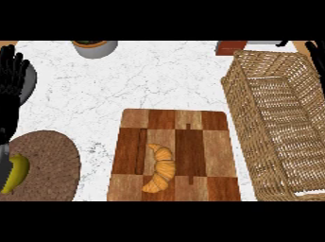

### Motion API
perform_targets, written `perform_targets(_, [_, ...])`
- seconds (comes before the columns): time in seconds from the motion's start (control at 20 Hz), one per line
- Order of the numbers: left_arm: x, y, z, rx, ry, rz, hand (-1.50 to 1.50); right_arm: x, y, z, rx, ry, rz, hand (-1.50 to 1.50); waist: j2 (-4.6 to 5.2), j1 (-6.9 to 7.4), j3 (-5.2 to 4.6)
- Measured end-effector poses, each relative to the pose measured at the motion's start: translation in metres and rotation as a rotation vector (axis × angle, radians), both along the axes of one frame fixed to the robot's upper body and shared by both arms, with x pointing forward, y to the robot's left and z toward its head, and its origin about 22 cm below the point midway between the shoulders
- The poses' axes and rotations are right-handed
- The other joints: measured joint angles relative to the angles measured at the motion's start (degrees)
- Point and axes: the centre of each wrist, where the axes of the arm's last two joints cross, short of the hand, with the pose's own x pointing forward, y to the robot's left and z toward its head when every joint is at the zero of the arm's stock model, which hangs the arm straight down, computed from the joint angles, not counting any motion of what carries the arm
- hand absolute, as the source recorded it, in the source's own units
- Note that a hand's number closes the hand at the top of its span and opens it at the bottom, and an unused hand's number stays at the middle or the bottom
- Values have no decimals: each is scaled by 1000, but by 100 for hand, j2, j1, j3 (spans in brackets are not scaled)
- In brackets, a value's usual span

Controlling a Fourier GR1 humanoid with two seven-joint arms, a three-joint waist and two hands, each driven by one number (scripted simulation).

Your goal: Pick the croissant from the cutting board and place it in the basket

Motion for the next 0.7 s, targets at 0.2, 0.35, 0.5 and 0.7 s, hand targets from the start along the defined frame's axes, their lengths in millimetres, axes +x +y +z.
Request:
perform_targets(0.2, [-5,-5,-8,22,56,-61,0,-12,36,-17,-43,10,72,150,130,13,102])
perform_targets(0.35, [-5,-18,-19,53,137,-148,0,-21,82,-34,-118,-19,205,150,194,72,135])
perform_targets(0.5, [-6,-30,-29,63,203,-216,0,-42,144,-57,-124,-91,370,-150,221,128,147])
perform_targets(0.7, [-12,-39,-40,68,254,-259,0,-73,213,-86,-221,-141,373,-150,157,140,60])
